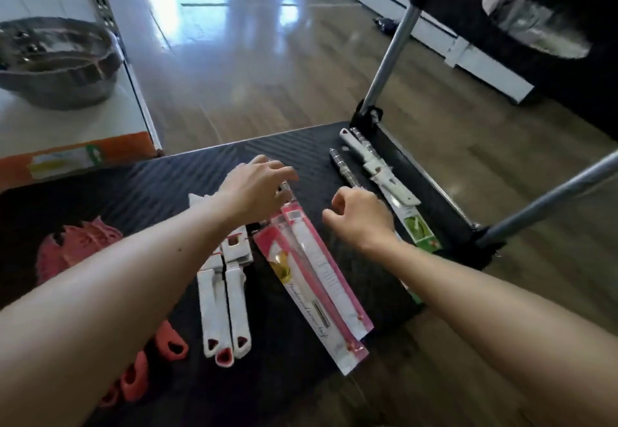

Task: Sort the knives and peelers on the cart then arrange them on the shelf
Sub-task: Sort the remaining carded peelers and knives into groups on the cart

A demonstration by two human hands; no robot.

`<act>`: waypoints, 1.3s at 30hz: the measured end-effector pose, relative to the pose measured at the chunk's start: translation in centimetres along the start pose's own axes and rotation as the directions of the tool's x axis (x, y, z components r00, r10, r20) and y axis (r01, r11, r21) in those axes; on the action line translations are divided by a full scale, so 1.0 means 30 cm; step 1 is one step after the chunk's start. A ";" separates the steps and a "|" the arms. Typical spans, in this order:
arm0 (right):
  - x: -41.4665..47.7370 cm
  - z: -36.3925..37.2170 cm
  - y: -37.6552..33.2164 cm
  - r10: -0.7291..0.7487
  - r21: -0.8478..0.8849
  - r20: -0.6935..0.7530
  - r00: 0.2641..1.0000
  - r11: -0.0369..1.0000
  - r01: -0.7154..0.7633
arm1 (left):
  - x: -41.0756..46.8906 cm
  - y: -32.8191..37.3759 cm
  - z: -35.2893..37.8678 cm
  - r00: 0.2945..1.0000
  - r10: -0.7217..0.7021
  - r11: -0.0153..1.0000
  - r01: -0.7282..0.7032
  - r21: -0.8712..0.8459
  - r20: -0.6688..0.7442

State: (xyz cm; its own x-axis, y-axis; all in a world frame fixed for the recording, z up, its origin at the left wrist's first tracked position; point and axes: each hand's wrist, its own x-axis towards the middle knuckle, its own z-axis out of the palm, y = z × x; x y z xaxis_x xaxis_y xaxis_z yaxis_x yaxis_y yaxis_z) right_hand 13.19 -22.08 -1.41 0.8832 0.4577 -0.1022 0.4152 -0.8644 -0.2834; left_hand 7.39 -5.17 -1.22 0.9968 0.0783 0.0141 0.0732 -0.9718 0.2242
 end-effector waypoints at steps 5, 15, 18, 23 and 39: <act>0.101 -0.055 0.160 0.205 0.006 -0.076 0.976 0.979 -0.205 | 0.121 0.101 0.075 0.998 0.065 0.998 -0.064 0.019 -0.028; 0.419 -0.101 0.180 0.200 -0.082 -0.147 0.969 0.974 -0.214 | 0.258 0.030 0.102 0.964 -0.168 0.970 0.124 -0.211 -0.204; 0.464 -0.055 0.196 0.213 -0.097 -0.118 0.970 0.970 -0.225 | 0.297 -0.016 0.096 0.949 -0.217 0.960 0.164 -0.229 -0.231; 0.505 -0.011 0.210 0.134 -0.146 -0.142 0.981 0.977 -0.155 | 0.334 -0.049 0.142 0.930 -0.266 0.942 0.195 -0.272 -0.255; 0.412 -0.011 0.165 0.054 -0.173 -0.113 0.992 0.982 -0.073 | 0.275 -0.085 0.090 0.943 -0.235 0.942 0.161 -0.296 -0.237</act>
State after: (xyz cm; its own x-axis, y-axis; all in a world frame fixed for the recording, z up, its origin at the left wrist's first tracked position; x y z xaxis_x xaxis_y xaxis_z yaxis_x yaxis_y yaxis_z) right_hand 26.22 -20.76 -3.76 0.9234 0.3838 -0.0094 0.3807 -0.9186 -0.1064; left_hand 15.53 -2.64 -4.33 0.9149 0.3553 0.1913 0.2201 -0.8367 0.5015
